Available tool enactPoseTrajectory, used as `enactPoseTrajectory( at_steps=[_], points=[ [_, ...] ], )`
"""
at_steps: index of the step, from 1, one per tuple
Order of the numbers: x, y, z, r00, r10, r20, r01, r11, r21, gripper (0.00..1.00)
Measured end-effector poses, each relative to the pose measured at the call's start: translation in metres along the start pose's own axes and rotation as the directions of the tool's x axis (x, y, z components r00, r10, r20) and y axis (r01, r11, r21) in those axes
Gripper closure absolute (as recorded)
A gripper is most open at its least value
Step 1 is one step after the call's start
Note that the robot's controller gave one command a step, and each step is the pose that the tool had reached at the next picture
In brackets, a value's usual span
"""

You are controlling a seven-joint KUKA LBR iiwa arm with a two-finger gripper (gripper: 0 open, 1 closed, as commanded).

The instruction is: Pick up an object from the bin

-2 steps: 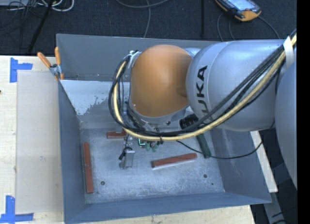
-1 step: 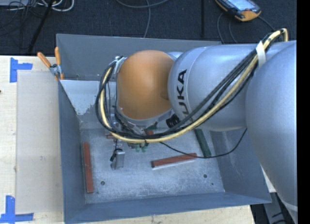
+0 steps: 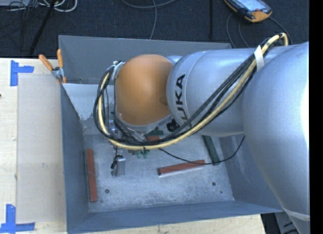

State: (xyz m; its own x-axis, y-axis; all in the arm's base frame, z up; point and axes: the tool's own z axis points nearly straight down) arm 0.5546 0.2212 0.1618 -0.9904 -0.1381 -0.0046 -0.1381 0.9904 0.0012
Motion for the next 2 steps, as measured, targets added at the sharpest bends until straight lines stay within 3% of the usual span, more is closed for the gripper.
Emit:
enactPoseTrajectory(
  at_steps=[1, 2],
  points=[
    [0.013, -0.011, 0.017, 0.993, -0.12, -0.014, 0.12, 0.993, 0.0, 0.0],
    [0.042, 0.006, 0.043, 0.994, -0.108, 0.002, 0.108, 0.994, 0.001, 0.0]
  ],
)
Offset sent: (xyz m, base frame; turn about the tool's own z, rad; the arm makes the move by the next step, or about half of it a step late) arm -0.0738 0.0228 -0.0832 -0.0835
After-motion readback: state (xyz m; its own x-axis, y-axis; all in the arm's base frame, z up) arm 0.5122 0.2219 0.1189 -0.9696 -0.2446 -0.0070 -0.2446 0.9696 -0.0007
